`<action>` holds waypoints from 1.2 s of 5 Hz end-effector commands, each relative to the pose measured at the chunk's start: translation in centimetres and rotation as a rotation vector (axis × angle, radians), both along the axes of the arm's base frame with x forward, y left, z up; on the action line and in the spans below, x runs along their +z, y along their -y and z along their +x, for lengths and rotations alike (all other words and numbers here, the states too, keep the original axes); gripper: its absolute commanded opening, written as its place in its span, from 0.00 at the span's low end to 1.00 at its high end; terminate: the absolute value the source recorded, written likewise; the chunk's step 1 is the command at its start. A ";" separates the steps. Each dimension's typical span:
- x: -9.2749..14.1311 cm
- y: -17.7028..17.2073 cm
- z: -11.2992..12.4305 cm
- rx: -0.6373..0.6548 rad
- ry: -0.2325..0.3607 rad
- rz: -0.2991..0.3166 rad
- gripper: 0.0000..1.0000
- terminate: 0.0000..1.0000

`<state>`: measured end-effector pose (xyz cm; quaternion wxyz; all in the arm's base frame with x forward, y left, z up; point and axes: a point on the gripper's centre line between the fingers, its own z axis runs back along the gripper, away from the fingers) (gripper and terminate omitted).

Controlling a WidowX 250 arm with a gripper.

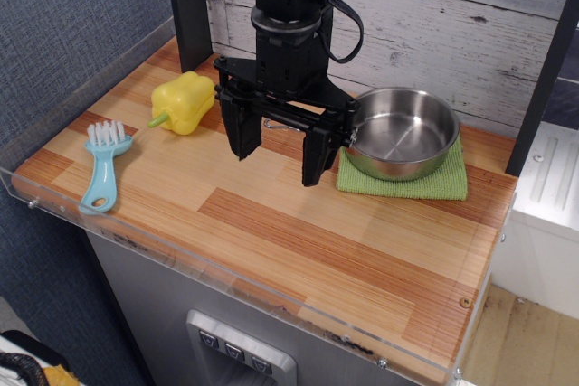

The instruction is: Move blue spoon to just below green towel

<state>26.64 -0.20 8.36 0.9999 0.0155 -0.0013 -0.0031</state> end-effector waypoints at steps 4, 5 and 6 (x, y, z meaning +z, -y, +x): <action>-1.7 -11.9 -5.3 0.114 0.007 -0.006 1.00 0.00; -1.8 -15.4 -5.8 0.136 0.011 0.009 1.00 0.00; -1.8 -17.6 -5.3 0.143 -0.002 0.038 1.00 0.00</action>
